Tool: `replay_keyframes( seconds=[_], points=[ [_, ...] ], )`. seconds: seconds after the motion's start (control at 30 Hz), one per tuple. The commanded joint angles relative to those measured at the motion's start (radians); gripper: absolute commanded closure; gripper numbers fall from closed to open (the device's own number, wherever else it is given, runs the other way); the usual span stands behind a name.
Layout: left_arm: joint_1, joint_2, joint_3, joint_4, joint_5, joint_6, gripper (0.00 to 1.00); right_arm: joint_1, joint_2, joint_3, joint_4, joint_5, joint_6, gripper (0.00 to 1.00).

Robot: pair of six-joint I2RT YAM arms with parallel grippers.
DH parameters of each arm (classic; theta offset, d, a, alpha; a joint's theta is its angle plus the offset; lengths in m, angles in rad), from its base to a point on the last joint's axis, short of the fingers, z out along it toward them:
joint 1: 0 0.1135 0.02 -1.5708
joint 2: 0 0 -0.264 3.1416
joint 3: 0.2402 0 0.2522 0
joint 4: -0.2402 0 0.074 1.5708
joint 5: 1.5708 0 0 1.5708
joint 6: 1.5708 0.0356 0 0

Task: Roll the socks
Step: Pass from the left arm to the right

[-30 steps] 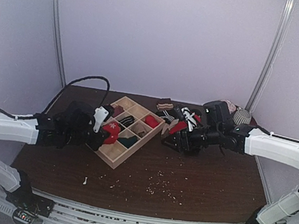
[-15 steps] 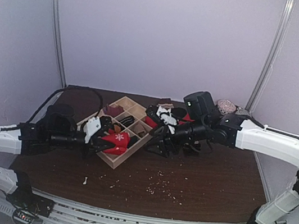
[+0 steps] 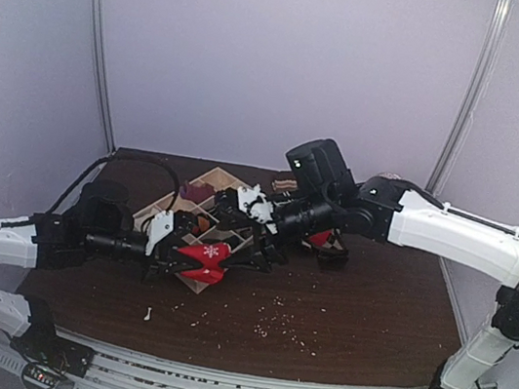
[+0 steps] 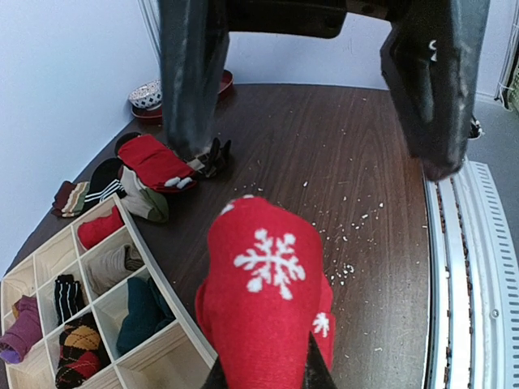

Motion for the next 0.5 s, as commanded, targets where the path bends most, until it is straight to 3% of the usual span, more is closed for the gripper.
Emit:
replay_keyframes(
  seconds=[0.0, 0.2, 0.47],
  points=[
    [0.002, 0.000, 0.032, 0.005, -0.001, 0.019, 1.00, -0.002, 0.073, 0.081, -0.123, -0.019, -0.045, 0.32],
    [-0.001, 0.014, 0.028, 0.007, -0.003, 0.016, 1.00, 0.001, 0.114, 0.062, -0.013, 0.023, 0.066, 0.34],
    [-0.007, 0.014, 0.035, -0.002, -0.011, 0.026, 1.00, 0.001, 0.166, 0.094, 0.008, 0.011, 0.124, 0.38]
  ],
)
